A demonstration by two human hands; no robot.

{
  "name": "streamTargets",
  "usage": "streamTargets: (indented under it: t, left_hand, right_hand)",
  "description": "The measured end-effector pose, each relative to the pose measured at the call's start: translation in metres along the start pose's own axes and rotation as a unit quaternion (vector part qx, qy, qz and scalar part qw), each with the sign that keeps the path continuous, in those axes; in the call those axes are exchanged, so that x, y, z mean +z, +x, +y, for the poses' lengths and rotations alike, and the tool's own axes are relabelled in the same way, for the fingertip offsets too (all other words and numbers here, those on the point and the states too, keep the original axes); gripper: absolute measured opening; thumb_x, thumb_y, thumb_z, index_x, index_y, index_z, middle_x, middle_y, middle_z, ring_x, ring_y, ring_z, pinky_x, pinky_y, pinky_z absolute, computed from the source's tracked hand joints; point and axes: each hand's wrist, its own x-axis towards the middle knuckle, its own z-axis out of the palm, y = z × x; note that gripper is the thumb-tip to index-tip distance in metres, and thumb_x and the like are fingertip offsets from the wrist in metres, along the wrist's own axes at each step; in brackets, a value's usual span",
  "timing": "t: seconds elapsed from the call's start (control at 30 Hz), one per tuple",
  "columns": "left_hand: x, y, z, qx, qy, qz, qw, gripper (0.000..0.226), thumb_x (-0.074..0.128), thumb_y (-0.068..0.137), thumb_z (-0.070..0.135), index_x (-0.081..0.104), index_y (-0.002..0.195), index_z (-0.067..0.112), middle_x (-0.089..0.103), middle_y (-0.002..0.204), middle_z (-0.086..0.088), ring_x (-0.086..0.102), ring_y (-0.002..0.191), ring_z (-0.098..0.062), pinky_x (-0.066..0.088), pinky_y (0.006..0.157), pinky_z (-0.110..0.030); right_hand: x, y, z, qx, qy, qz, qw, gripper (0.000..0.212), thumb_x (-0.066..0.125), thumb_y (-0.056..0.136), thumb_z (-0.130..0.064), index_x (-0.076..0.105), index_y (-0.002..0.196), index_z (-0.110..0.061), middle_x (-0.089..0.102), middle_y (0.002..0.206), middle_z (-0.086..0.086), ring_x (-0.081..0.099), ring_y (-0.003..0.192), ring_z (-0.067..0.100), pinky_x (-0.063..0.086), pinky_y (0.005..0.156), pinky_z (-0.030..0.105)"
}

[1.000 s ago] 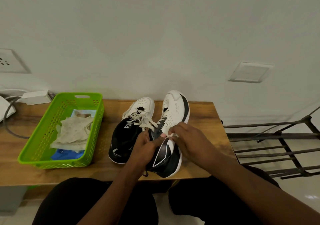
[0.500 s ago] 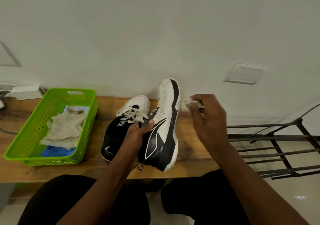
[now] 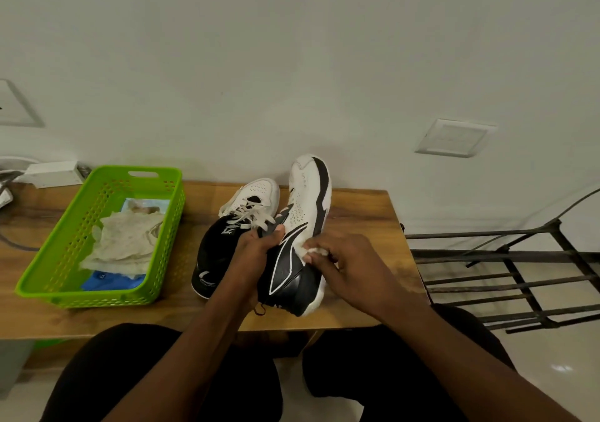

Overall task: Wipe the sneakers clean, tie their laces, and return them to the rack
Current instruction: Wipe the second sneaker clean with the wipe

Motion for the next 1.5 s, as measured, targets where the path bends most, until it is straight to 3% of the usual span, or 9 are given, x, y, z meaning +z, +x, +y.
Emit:
streamTargets:
  t: [0.23,0.33,0.5,0.63,0.77,0.97,1.2,1.33,1.5]
  left_hand:
    - [0.009,-0.004,-0.004,0.025,0.106,-0.027,0.994,0.02,0.058,0.099,0.022,0.071,0.106,0.009,0.078,0.095,-0.013,0.075,0.088,-0.03,0.059,0.084,-0.04]
    - [0.011,-0.002,-0.008,0.03,0.133,-0.009,0.991,0.034,0.051,0.102,0.037,0.072,0.103,0.01,0.077,0.098,-0.015,0.073,0.096,-0.032,0.056,0.092,-0.047]
    - [0.006,-0.003,-0.009,0.017,0.112,-0.027,0.993,0.056,0.027,0.105,0.05,0.074,0.106,0.02,0.078,0.102,-0.002,0.073,0.101,-0.016,0.053,0.094,-0.036]
    - [0.015,-0.005,-0.008,-0.003,0.094,-0.052,0.994,0.058,0.027,0.104,0.056,0.077,0.103,0.027,0.078,0.107,0.001,0.073,0.104,-0.016,0.051,0.098,-0.041]
    - [0.013,-0.007,-0.007,0.002,0.098,-0.033,0.995,0.054,0.03,0.106,0.049,0.075,0.105,0.021,0.078,0.105,-0.003,0.072,0.103,-0.017,0.051,0.097,-0.037]
    - [0.008,0.012,-0.001,-0.055,0.043,0.067,0.995,0.044,0.041,0.106,0.037,0.068,0.118,0.004,0.074,0.111,-0.017,0.072,0.097,-0.028,0.057,0.089,-0.038]
    - [0.013,0.0,-0.004,-0.078,0.025,-0.028,0.996,0.059,0.033,0.1,0.062,0.071,0.112,0.018,0.077,0.108,-0.008,0.075,0.095,-0.019,0.055,0.08,-0.033]
    - [0.008,0.003,0.002,-0.072,0.005,-0.034,0.997,0.053,0.036,0.099,0.06,0.073,0.096,0.023,0.079,0.097,-0.006,0.076,0.089,-0.02,0.056,0.079,-0.034]
    - [0.0,0.01,0.004,-0.086,0.005,-0.015,0.996,0.033,0.056,0.098,0.025,0.069,0.118,0.002,0.073,0.114,-0.02,0.072,0.101,-0.034,0.056,0.088,-0.041]
  right_hand:
    - [-0.005,0.042,0.013,0.07,-0.099,0.189,0.974,0.014,0.062,0.092,-0.007,0.07,0.102,-0.009,0.064,0.095,0.007,0.055,0.086,0.015,0.037,0.077,0.011]
    - [0.022,0.035,-0.004,0.019,-0.164,0.086,0.982,0.016,0.065,0.086,-0.006,0.072,0.1,-0.01,0.067,0.092,0.007,0.056,0.086,0.023,0.05,0.074,0.036]
    - [0.017,0.029,0.001,-0.039,-0.132,0.043,0.99,0.015,0.063,0.091,-0.019,0.073,0.102,-0.017,0.069,0.093,-0.001,0.05,0.088,0.02,0.043,0.071,0.034]
    - [0.005,0.051,0.013,0.074,-0.234,0.089,0.965,0.016,0.064,0.088,-0.019,0.074,0.101,-0.021,0.069,0.089,0.001,0.049,0.093,0.027,0.041,0.071,0.038]
    - [0.019,0.025,-0.005,0.059,-0.143,0.056,0.986,0.019,0.061,0.093,-0.015,0.071,0.109,-0.016,0.064,0.094,0.004,0.047,0.091,0.02,0.041,0.071,0.033]
    - [0.024,-0.004,-0.023,-0.104,-0.057,-0.149,0.982,0.019,0.053,0.097,-0.023,0.071,0.104,-0.02,0.063,0.094,0.0,0.05,0.088,0.019,0.045,0.069,0.036]
    - [0.019,0.043,0.008,0.03,-0.159,0.038,0.986,0.02,0.063,0.09,-0.014,0.073,0.108,-0.016,0.065,0.095,0.004,0.054,0.092,0.024,0.044,0.066,0.032]
    - [0.029,0.01,-0.017,-0.079,-0.052,-0.051,0.994,0.019,0.057,0.095,-0.017,0.071,0.108,-0.018,0.063,0.098,0.0,0.052,0.09,0.015,0.04,0.071,0.024]
    - [0.025,0.009,-0.008,-0.155,-0.103,-0.115,0.976,0.022,0.055,0.095,-0.022,0.069,0.111,-0.017,0.06,0.098,0.003,0.051,0.09,0.018,0.046,0.066,0.032]
